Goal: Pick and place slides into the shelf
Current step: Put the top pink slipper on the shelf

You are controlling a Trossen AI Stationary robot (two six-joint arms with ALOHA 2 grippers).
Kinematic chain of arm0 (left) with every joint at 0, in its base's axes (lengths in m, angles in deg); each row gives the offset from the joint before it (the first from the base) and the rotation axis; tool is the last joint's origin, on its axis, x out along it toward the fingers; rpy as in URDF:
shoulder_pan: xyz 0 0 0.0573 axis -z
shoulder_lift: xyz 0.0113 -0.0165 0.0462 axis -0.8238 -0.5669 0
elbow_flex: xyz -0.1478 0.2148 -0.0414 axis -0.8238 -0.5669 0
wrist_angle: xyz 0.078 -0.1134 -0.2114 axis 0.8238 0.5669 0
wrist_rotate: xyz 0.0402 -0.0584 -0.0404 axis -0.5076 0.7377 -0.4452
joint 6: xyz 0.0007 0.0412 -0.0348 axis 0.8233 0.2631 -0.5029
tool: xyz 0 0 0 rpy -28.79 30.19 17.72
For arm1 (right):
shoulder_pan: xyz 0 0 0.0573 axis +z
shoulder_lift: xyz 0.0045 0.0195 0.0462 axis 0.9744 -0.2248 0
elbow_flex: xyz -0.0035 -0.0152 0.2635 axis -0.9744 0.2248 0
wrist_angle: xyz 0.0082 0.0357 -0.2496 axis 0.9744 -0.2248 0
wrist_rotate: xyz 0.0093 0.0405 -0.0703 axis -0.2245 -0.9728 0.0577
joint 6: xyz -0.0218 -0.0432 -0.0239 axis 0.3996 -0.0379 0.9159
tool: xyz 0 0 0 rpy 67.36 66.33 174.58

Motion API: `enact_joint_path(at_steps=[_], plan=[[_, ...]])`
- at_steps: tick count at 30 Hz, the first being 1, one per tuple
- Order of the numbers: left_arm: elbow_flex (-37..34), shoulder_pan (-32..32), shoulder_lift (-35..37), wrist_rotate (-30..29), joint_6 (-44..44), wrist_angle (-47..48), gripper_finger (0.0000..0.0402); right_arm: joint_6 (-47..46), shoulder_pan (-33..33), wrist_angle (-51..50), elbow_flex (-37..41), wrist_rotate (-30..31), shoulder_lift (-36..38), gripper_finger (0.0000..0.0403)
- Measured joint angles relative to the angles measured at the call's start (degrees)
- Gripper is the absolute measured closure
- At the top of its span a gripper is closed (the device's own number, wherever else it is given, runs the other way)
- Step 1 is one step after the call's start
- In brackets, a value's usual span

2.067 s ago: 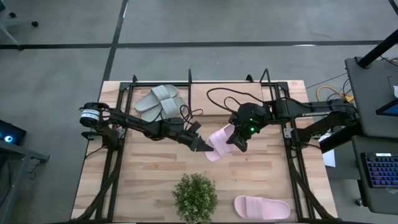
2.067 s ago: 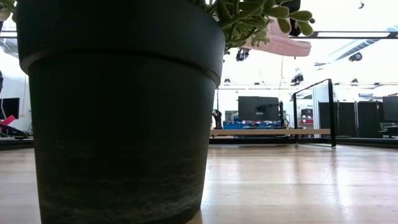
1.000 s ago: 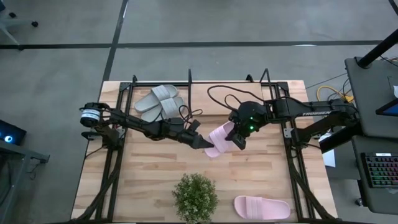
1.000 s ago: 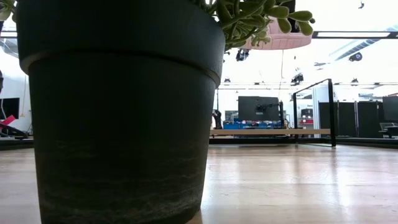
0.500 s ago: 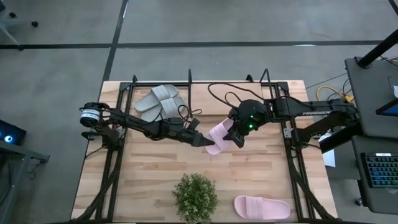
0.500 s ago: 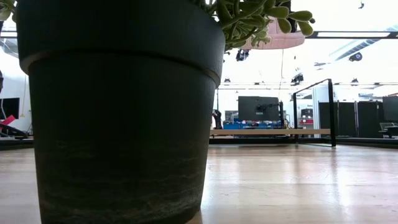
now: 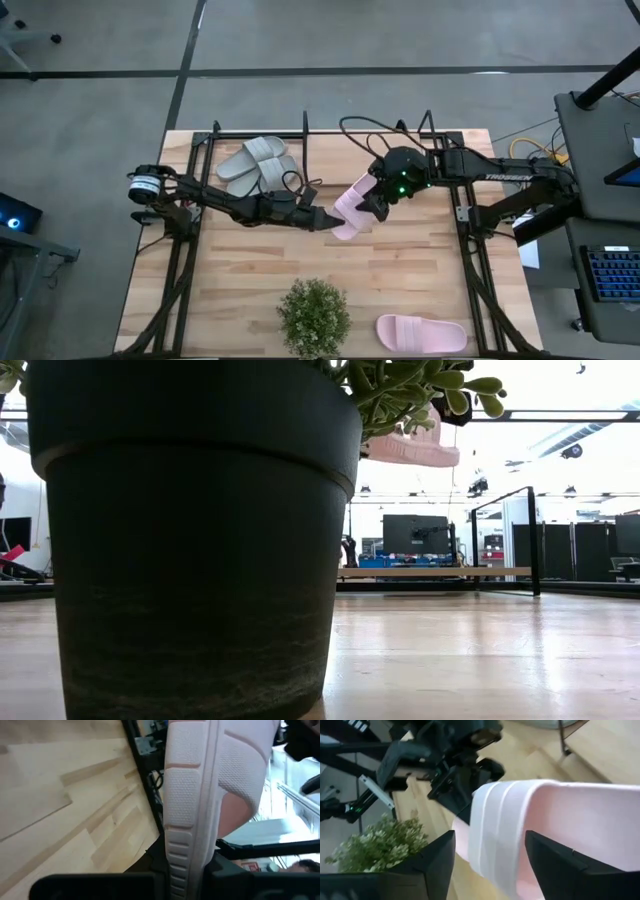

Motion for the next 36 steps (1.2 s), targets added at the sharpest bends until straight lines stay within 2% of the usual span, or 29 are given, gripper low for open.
enact_joint_path(at_steps=[10,19,24,29,36], plan=[[-0.79,0.77,0.0,-7.55,-0.83,-0.09,0.0384,-0.05,-3.09,-1.64,0.0,6.56,2.38,0.0169],[-1.36,0.85,0.0,-18.03,-2.74,0.3,0.0384,-3.06,-3.13,-1.2,0.11,12.45,8.96,0.017],[-1.44,0.87,0.0,-21.11,-3.02,0.18,0.0384,-4.53,-3.13,-1.21,0.62,14.93,13.15,0.017],[-1.4,1.01,0.0,-24.71,-3.01,0.2,0.0384,-5.67,-3.1,-1.25,0.74,15.1,16.23,0.017],[-1.36,1.01,-0.02,-25.45,-2.91,0.22,0.0384,-5.72,-3.0,-1.27,0.83,15.08,18.1,0.017]])
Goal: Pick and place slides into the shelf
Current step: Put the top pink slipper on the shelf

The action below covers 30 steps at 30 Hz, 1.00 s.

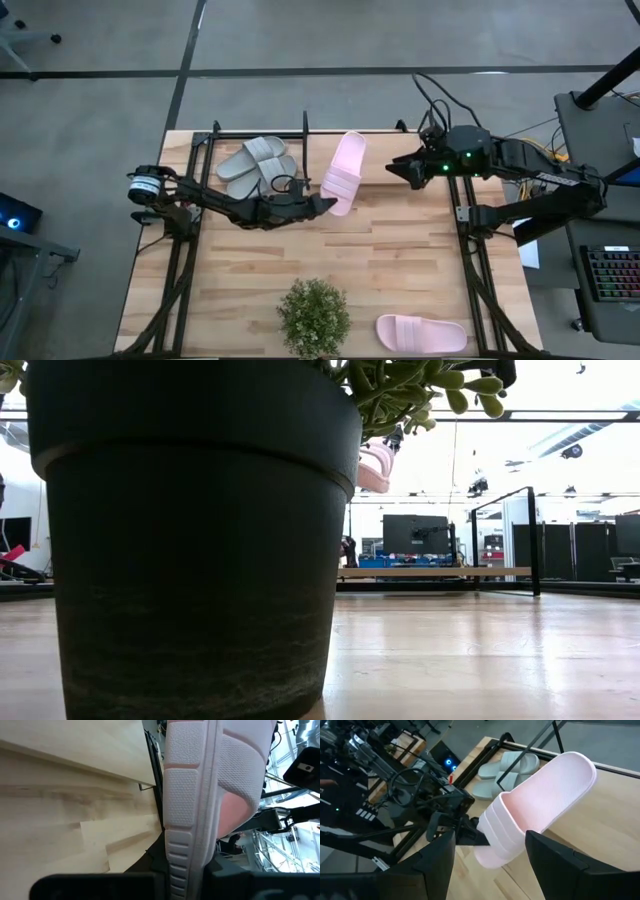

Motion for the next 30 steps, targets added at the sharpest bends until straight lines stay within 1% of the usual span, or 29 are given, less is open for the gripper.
enact_joint_path(at_steps=[15,20,23,27,30], plan=[[0.03,-0.38,-1.29,-8.76,0.01,-2.12,0.0384,0.29,0.09,-0.01,0.3,-0.4,0.06,0.0179],[0.02,-1.47,-3.43,-8.68,-0.12,-3.38,0.0384,-0.37,1.5,0.52,0.3,-0.23,0.04,0.0179],[0.27,-1.52,-6.55,-8.63,-0.33,-7.63,0.0384,-1.22,2.73,0.8,0.3,-0.13,0.03,0.0179],[0.31,-1.49,-11.43,-9.13,-0.21,-18.42,0.0384,-1.81,4.12,1.84,0.3,-0.01,-0.01,0.0179],[0.45,-1.49,-13.85,-11.17,-0.17,-21.75,0.0384,-1.91,4.98,1.87,0.3,0.41,-0.12,0.0179]])
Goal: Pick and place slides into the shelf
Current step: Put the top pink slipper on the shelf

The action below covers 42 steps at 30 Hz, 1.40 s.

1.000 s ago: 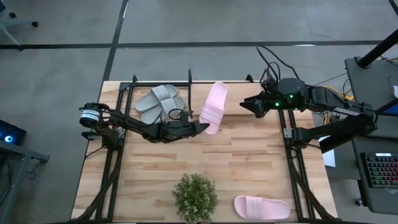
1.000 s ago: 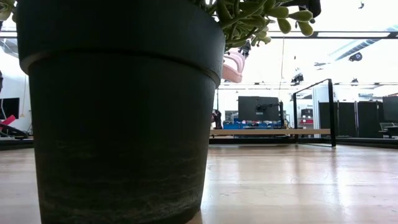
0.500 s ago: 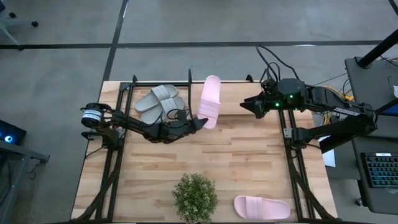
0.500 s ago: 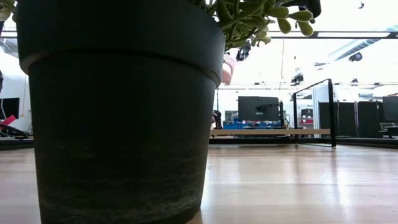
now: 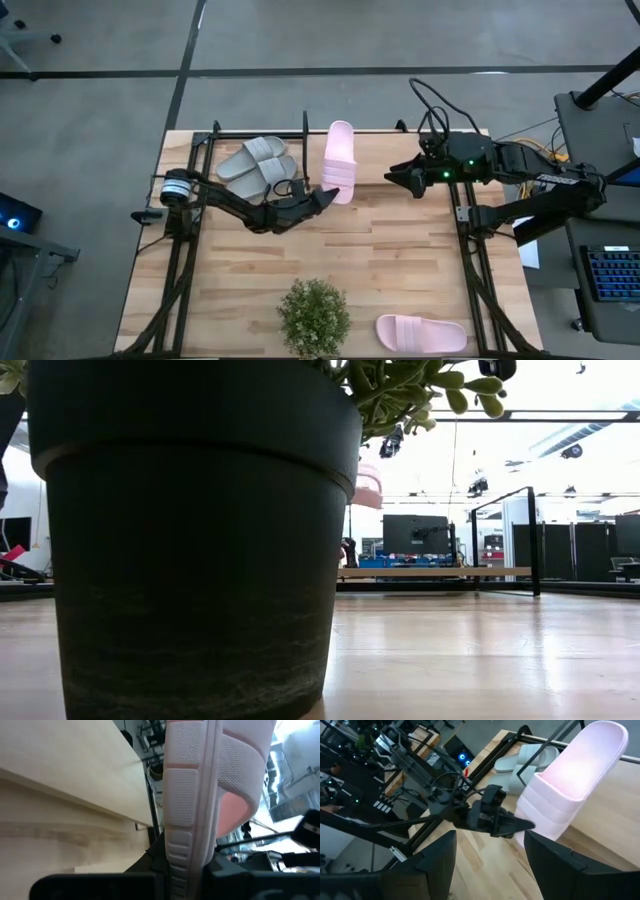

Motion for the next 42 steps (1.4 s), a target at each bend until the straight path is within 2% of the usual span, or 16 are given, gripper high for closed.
enact_joint_path(at_steps=[8,23,32,42], plan=[[-0.13,-0.16,0.15,-3.67,-0.03,1.67,0.0384,-1.37,2.72,0.01,0.0,1.06,-0.15,0.0179],[-0.46,-1.73,0.81,-3.57,-1.61,8.21,0.0384,-2.73,4.34,0.09,0.0,2.47,-0.15,0.0179],[-0.53,-3.43,0.81,-3.6,-1.67,8.85,0.0384,-3.41,6.86,0.42,0.0,2.49,-0.2,0.0179],[-0.55,-4.14,0.82,-3.44,-4.69,15.64,0.0384,-5.17,9.35,1.22,2.02,2.49,-0.21,0.0179]])
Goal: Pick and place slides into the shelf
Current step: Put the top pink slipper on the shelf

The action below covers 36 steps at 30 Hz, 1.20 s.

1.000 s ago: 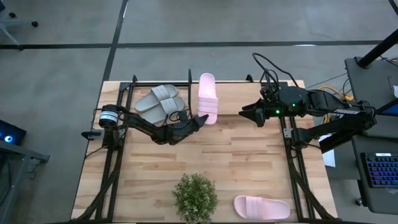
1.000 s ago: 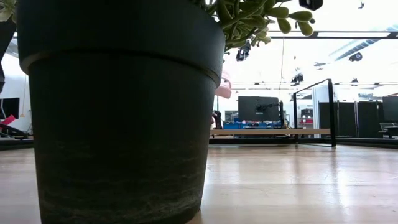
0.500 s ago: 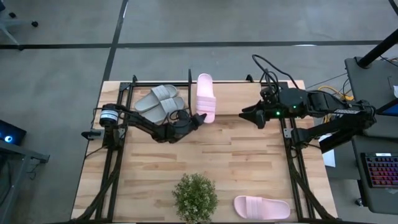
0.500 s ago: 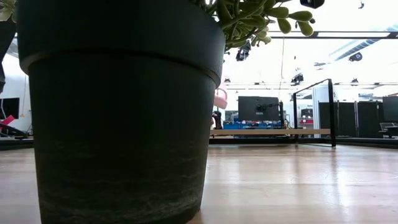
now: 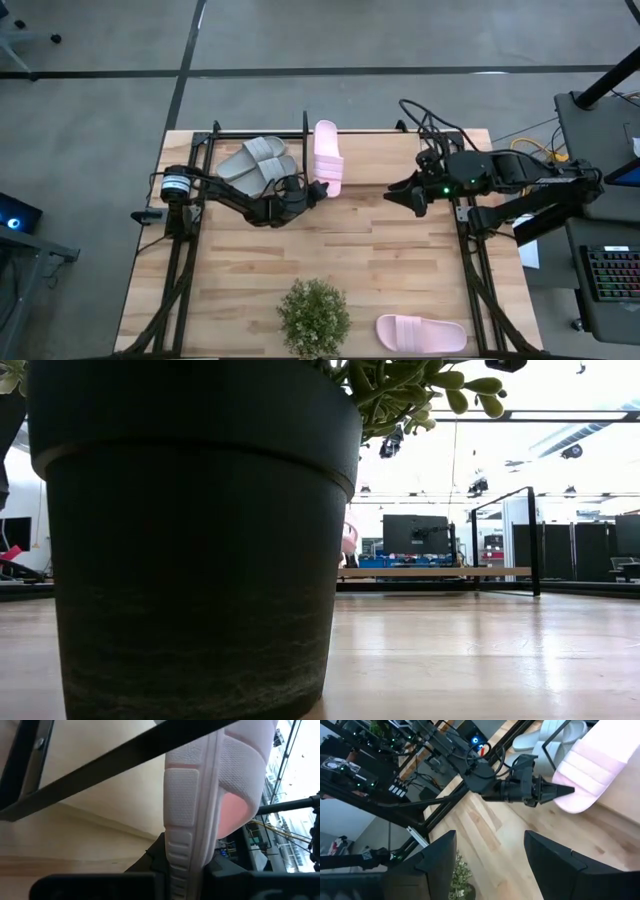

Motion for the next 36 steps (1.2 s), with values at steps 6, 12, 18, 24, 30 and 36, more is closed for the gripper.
enact_joint_path(at_steps=[6,12,18,24,30,36], plan=[[0.02,-1.28,0.0,0.0,0.04,0.15,0.0384,-1.24,1.38,2.56,2.09,-0.02,-0.01,0.0179],[0.02,-3.09,0.0,0.3,0.04,0.29,0.0384,-2.38,2.37,3.78,3.23,-0.02,-0.01,0.0179],[0.02,-3.88,0.0,1.73,0.07,0.27,0.0384,-2.51,2.97,5.06,3.38,-0.04,-0.01,0.0179],[0.02,-3.94,0.0,1.89,0.1,0.5,0.0384,-2.69,2.96,4.99,3.38,-0.03,-0.01,0.0179],[0.03,-4.12,0.0,1.88,0.05,2.03,0.0382,-2.74,2.96,5.0,3.38,-0.04,-0.01,0.0179],[0.02,-4.42,0.0,2.58,-0.15,2.0,0.0359,-2.74,2.96,5.78,3.38,-0.04,-0.01,0.0179]])
